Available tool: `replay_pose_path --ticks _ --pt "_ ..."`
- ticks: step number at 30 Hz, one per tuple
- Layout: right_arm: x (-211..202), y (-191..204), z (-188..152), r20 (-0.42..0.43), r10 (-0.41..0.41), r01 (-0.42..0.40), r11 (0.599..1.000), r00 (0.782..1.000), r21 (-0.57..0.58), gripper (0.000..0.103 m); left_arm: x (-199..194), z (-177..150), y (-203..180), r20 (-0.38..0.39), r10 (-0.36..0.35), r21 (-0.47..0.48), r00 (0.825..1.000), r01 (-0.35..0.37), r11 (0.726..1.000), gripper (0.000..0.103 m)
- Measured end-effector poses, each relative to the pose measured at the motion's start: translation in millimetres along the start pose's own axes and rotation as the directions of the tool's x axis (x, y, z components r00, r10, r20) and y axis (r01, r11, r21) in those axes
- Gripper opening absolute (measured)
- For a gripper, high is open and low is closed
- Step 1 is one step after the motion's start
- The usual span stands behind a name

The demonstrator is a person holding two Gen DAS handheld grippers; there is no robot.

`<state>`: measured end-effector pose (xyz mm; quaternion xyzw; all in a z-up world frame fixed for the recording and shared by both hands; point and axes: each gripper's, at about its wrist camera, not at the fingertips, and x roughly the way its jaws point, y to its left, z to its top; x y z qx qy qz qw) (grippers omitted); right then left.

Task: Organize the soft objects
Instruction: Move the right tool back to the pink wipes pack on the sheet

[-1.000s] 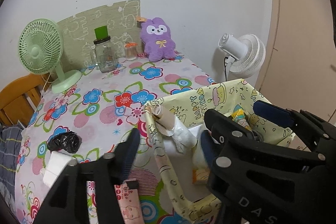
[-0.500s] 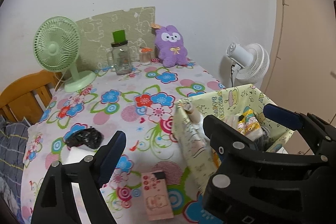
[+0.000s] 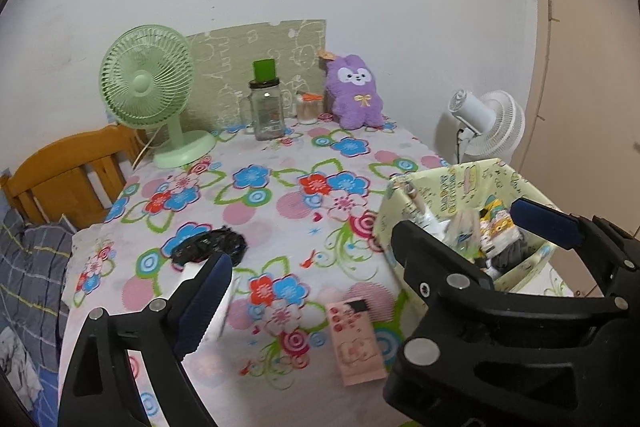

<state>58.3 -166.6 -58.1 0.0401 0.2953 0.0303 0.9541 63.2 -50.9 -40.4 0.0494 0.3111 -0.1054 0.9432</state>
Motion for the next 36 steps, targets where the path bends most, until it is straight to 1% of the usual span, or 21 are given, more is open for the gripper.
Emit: replay_pose_path --ticks 8,19,25,27,34,36 --pt "2 27 -12 0.001 0.0 0.0 1.0 1.0 -0.024 0.096 -4 -16 21 -0.01 0.03 -0.001 1.0 -0.03 1.0 0.095" --pt "18 47 -34 -0.045 0.006 -0.008 1.0 0.999 -0.024 0.095 6 -38 40 -0.056 0.049 0.007 0.997 -0.049 0.999 0.095" --pt "34 52 -46 -0.089 0.01 -0.012 1.0 0.996 -0.018 0.089 17 -51 46 -0.088 0.064 0.02 0.994 -0.062 0.998 0.095" --pt "41 52 -51 -0.098 -0.001 0.0 1.0 0.995 -0.014 0.085 23 -56 49 -0.102 0.064 0.017 0.993 -0.063 0.998 0.095" --pt "66 51 -66 -0.171 -0.022 0.02 1.0 0.985 -0.012 0.081 44 -71 53 -0.161 0.062 0.014 0.985 -0.061 0.998 0.095" --pt "73 51 -70 -0.192 -0.029 0.027 1.0 0.981 -0.009 0.076 49 -74 53 -0.173 0.058 0.014 0.983 -0.056 0.998 0.095"
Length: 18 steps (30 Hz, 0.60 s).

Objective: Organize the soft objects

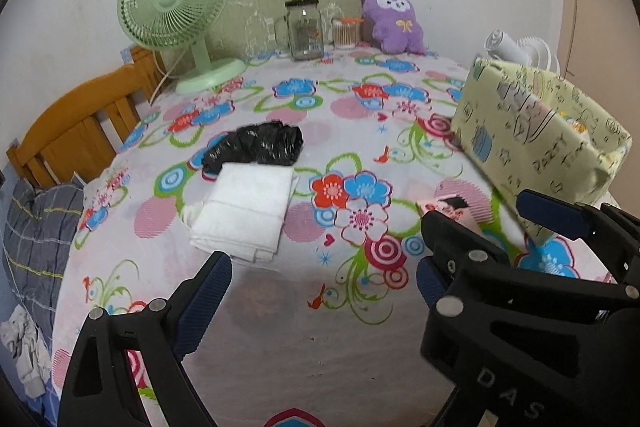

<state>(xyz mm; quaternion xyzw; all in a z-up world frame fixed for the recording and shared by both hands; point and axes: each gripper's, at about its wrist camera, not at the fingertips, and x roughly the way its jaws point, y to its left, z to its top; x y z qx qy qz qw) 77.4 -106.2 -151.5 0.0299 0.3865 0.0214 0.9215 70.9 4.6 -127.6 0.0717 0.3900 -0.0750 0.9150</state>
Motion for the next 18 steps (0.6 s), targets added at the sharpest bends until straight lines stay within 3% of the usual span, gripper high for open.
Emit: replay_pose_path --ticks 13,18 --pt "36 -4 -7 -0.094 -0.025 0.027 1.0 0.995 0.014 0.068 28 -8 3 -0.064 -0.006 -0.001 0.998 0.006 1.0 0.095" --pt "42 0 -7 -0.091 -0.035 0.034 0.999 0.995 -0.011 0.058 33 -9 4 -0.074 -0.018 -0.012 0.997 0.017 1.0 0.095"
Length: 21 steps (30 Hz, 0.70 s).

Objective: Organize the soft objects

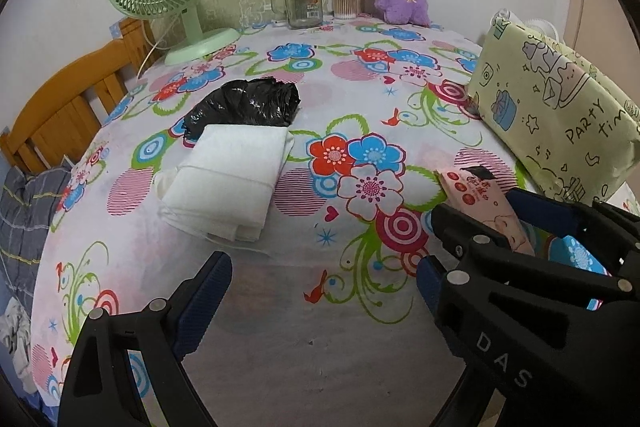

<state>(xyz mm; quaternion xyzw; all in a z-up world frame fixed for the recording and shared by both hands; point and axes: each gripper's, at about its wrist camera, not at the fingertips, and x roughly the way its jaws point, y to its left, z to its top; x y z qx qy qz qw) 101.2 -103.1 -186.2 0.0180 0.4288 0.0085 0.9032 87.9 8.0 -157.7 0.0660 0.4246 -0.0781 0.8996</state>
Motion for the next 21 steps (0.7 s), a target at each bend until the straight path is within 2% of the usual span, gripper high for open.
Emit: replay_pose_path --ticks 1,2,3,9,21 --pt "0 1 0 0.003 -0.003 0.003 1.0 1.0 -0.004 0.054 0 0 0 0.0 -0.001 0.0 1.0 0.001 1.0 0.095" --pt "1 1 1 0.005 -0.012 0.012 1.0 1.0 -0.011 0.045 0 0 -1 0.001 0.001 0.002 1.0 -0.001 1.0 0.095" --pt "1 2 1 0.006 -0.012 0.012 1.0 1.0 -0.017 0.043 0 1 -1 0.002 0.003 0.005 1.0 -0.003 1.0 0.095" --pt "-1 4 6 0.002 0.009 -0.009 1.0 1.0 -0.027 0.042 -2 5 2 0.011 0.019 0.001 1.0 -0.019 1.0 0.095" --pt "-10 17 33 0.062 0.047 -0.046 0.999 0.997 -0.029 0.042 -9 31 17 0.054 0.076 -0.007 0.996 -0.075 0.997 0.095"
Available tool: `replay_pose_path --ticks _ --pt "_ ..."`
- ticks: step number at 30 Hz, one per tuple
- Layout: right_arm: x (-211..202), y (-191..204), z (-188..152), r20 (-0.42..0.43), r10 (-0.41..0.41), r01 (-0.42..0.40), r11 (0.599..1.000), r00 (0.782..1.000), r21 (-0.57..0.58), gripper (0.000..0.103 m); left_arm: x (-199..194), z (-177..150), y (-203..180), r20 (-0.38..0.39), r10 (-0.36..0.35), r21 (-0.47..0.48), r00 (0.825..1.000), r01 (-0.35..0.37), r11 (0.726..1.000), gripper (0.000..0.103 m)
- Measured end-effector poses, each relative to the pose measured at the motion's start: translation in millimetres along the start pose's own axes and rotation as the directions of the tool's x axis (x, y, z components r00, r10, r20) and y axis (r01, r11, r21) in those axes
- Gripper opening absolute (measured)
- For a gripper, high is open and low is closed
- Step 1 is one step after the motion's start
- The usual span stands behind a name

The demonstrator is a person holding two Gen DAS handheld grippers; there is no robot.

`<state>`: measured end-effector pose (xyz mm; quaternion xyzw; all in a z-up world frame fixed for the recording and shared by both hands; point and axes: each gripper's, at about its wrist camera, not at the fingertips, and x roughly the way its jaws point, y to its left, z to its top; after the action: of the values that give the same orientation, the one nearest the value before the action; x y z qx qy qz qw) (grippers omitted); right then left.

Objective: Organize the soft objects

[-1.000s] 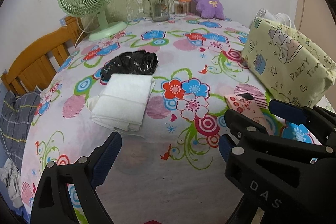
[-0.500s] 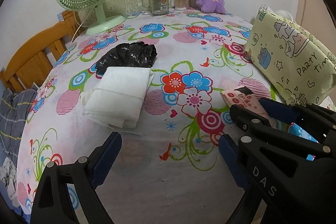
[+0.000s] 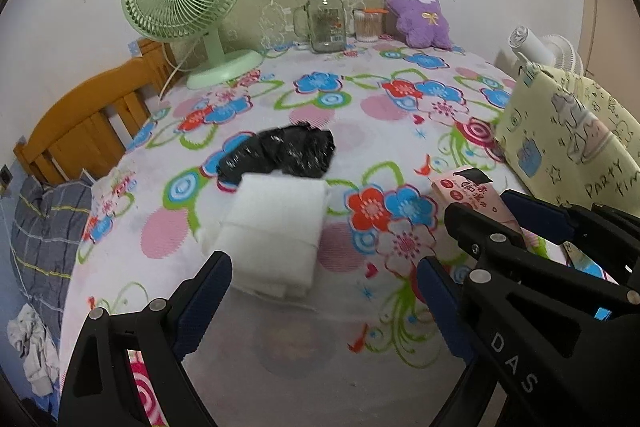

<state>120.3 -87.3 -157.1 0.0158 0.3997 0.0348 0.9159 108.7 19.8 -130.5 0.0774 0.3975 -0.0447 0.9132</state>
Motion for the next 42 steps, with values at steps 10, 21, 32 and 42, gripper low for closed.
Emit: replay_pose_path --ticks 10,21,32,42 --pt "8 10 16 0.018 0.015 -0.015 1.0 1.0 -0.004 0.042 10 15 13 0.015 0.016 0.0 1.0 -0.016 1.0 0.095" --pt "33 19 28 0.0 0.001 -0.001 1.0 1.0 -0.012 0.042 41 23 27 -0.015 0.007 -0.032 1.0 -0.007 0.999 0.094" --pt "50 25 35 -0.034 0.014 -0.015 1.0 0.999 -0.012 0.042 57 22 42 -0.063 -0.054 -0.107 0.997 0.047 0.993 0.08" --pt "47 26 30 -0.043 0.029 -0.03 0.999 0.999 -0.022 0.042 48 17 38 -0.057 -0.065 -0.094 0.996 0.059 0.994 0.053"
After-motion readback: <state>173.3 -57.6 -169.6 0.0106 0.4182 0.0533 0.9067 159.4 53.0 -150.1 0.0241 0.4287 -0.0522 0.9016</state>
